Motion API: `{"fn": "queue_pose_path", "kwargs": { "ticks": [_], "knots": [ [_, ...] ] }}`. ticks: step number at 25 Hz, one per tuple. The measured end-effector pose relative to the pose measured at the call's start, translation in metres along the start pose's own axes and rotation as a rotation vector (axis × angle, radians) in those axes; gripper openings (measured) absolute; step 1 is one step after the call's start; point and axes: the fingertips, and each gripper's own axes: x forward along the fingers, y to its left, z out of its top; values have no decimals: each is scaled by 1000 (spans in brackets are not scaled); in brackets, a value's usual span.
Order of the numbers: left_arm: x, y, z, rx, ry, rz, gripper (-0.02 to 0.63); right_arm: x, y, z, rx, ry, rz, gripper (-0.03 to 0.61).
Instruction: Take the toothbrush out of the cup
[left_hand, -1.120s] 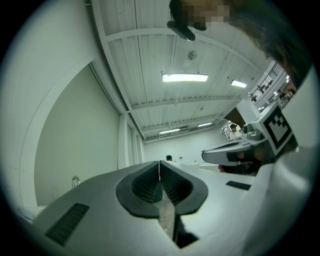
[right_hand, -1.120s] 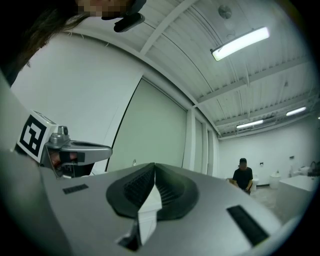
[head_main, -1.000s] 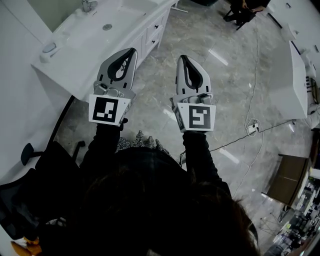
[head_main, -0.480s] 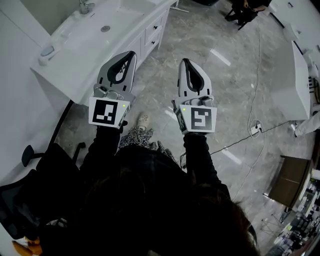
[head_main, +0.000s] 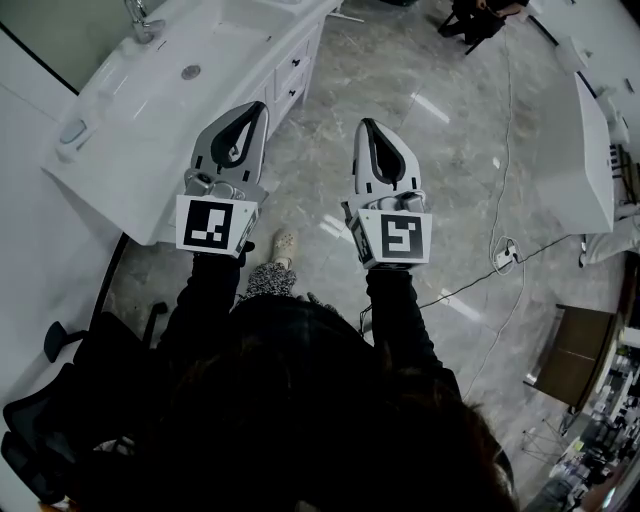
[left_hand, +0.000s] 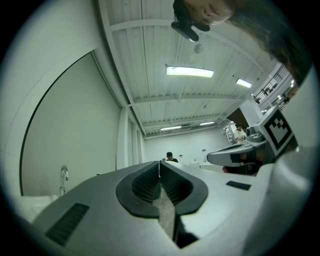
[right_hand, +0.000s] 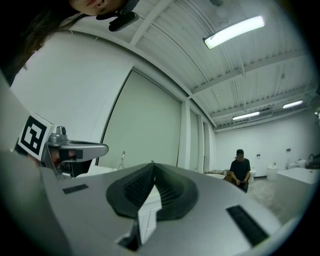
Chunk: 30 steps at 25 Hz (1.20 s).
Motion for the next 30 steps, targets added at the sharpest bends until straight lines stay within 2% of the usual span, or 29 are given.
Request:
{"fn": "queue_pose_path", "kwargs": {
  "ticks": [6, 21, 30],
  "knots": [
    [43, 32, -15, 1, 7, 5, 9, 52, -10, -4, -10, -24, 29, 5],
    [146, 86, -39, -1, 3, -42, 11, 159, -48, -12, -22, -2, -15, 5],
    [185, 89, -49, -5, 13, -72, 9, 187, -73, -11, -37, -27, -33, 5]
  ]
}}
